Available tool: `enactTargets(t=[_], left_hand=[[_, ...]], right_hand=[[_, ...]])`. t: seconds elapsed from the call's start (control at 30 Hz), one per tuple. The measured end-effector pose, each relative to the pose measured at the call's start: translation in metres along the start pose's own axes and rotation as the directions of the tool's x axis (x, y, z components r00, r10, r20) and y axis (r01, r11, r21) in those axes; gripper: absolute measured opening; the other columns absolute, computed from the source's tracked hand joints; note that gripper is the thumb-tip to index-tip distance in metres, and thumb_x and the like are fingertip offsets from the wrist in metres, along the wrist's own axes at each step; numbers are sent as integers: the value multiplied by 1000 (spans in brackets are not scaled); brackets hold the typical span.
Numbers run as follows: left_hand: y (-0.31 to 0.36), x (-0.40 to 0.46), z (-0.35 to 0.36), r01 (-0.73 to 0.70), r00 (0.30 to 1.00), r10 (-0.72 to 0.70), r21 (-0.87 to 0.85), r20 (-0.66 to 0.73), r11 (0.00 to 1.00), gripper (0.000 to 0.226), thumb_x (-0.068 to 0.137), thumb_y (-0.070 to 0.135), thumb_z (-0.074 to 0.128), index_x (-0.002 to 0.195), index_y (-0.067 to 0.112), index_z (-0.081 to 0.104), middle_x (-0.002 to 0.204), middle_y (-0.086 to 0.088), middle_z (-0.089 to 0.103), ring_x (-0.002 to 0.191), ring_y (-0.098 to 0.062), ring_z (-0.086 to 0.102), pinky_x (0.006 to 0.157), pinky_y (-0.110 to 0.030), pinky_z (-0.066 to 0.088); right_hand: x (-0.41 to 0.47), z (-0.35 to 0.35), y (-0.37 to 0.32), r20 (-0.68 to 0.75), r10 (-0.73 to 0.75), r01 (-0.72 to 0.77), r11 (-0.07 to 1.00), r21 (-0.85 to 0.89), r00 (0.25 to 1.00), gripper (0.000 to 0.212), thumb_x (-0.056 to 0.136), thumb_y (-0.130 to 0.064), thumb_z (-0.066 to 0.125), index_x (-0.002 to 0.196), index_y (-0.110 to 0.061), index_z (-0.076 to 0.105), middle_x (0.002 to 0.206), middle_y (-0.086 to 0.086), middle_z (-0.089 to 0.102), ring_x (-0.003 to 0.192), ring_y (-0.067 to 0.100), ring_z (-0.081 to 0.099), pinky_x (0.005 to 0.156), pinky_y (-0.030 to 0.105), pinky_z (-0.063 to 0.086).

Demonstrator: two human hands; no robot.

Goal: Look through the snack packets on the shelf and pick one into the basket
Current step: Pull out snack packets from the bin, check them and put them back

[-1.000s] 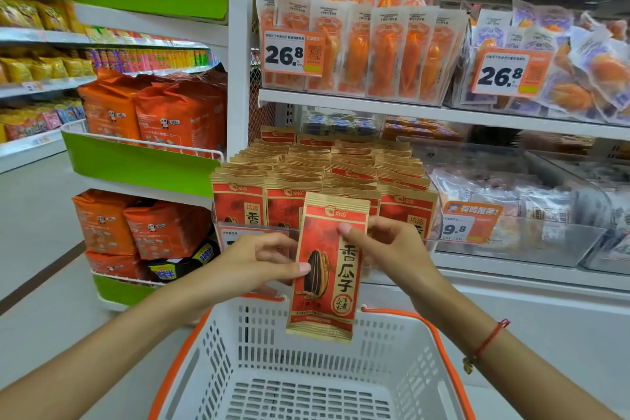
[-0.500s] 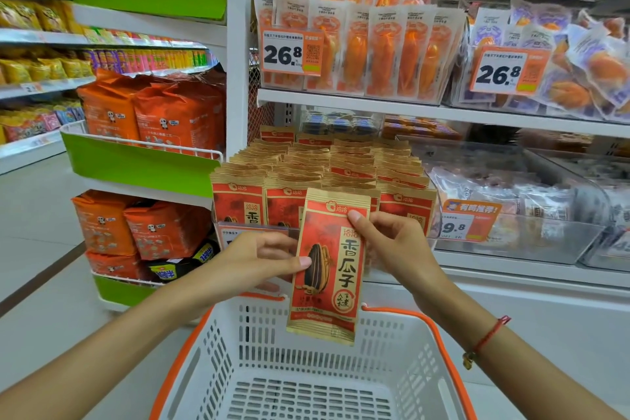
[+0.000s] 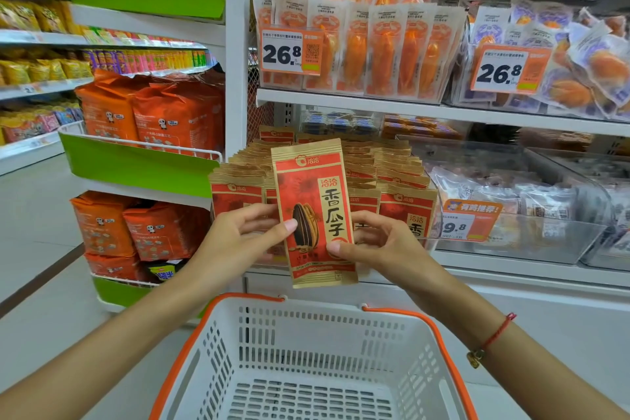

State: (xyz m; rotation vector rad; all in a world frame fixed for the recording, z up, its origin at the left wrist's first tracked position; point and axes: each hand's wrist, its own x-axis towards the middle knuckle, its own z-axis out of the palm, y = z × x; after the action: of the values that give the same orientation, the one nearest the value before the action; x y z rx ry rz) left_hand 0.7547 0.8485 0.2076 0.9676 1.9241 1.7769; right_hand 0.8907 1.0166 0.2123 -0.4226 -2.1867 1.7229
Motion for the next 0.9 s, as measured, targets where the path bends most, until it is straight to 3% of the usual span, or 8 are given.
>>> enactTargets(t=[0.2,0.3,0.43,0.53,0.63,0.73,0.8,0.9], left_hand=[[2,-4,1,17,998,-13,-61,65,998,17,87,30,65,104,33,69,93,13,76,89,0,70,67,-14,55],[2,-7,7,24,996,-15,-95,90,995,18,89,26,64,106,32,68,92,17,75,88,2,70,64,-12,53],[3,-11,12,-65,998,64,-47,-3,997,22,85,26,69,98,42,64,85,28,71,85,11,66,68,-11,53],[2,-12,13,-100,991,105,64,-83,993,37,80,27,76,114,37,62,104,18,68,87,6,67,65,-9,51],[1,-12,16,-105,988,107,18,-107,994,41,77,21,79,110,33,58,101,13,68,80,0,70,60,-9,51],[2,-14,19,-103,990,98,-49,-102,993,40,77,16,79,108,30,59,100,13,69,80,-1,71,60,-11,52],[4,-13,20,-101,991,96,-52,-92,994,29,80,17,75,105,28,64,100,12,71,85,4,69,69,-13,55],[12,-15,23,-64,998,64,-119,-10,991,16,85,36,63,99,32,69,98,16,74,96,3,67,78,-22,57]], right_hand=[[-4,2,-5,97,105,-114,989,95,990,59,69,-32,74,121,-8,60,109,5,73,104,19,69,95,40,53],[-7,6,-7,204,103,-129,984,120,974,50,76,-23,73,124,-12,61,114,3,72,108,18,67,98,37,51],[-8,14,-2,169,49,-63,995,76,984,33,83,-8,70,115,-16,65,112,4,72,108,18,66,101,39,46],[-7,14,0,165,19,-32,996,78,986,39,78,-10,72,116,-14,65,112,7,71,108,21,66,101,40,47],[-6,11,2,185,35,-52,995,90,982,49,69,-15,72,117,-10,63,112,10,70,108,24,66,100,42,49],[-7,14,3,169,-6,2,1000,23,986,43,72,-13,79,108,1,61,94,8,72,90,20,69,87,31,52],[-9,19,3,112,-64,68,997,-33,992,38,74,-7,82,86,8,49,70,1,63,65,13,61,69,22,50],[-8,26,2,-4,-196,192,967,-168,981,53,69,-18,87,68,-13,34,62,-11,53,58,8,50,60,22,45]])
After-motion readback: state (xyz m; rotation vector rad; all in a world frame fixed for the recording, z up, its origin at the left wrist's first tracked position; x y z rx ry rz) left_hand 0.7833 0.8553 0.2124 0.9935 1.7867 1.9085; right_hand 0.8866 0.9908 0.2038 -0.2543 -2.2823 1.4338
